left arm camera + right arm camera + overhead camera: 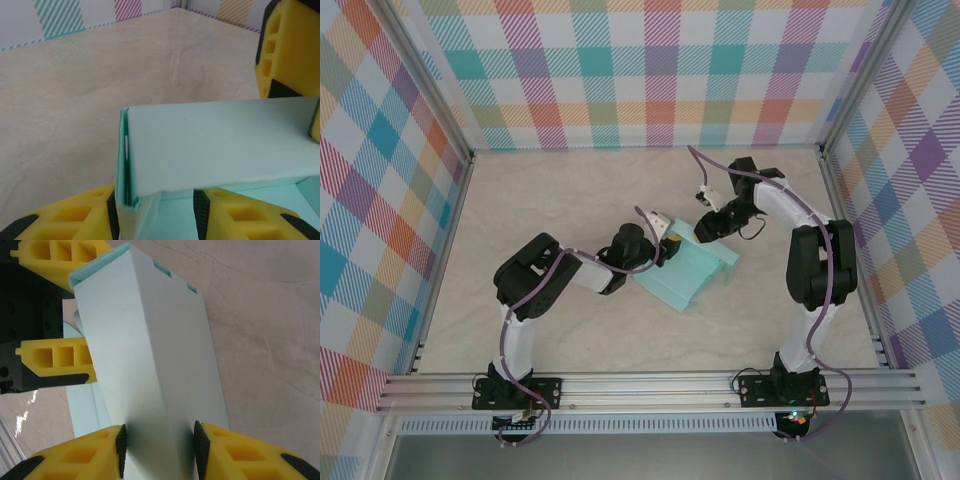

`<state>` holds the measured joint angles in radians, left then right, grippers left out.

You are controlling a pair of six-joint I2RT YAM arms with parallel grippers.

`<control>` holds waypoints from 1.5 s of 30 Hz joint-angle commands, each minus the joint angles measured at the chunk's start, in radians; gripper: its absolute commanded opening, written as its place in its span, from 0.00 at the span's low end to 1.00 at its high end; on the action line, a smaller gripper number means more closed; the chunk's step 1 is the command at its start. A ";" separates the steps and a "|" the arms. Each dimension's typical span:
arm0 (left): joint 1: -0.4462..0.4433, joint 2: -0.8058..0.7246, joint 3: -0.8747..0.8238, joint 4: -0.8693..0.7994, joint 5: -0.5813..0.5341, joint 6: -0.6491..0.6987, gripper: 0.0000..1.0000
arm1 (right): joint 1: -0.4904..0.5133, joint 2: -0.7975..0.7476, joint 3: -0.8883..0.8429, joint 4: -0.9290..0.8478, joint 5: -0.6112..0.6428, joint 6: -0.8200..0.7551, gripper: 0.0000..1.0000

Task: Fold the paper box

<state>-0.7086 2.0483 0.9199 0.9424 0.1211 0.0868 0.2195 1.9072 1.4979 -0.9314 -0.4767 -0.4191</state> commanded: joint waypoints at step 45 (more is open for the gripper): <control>-0.014 -0.168 -0.556 0.466 -0.107 0.091 0.14 | 0.274 -0.054 -0.109 -0.070 -0.072 -0.254 0.38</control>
<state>-0.7132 1.8481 0.3389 1.3640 0.0315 0.1722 0.4801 1.8713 1.4189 -0.9642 -0.5846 -0.6369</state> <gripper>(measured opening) 0.167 0.386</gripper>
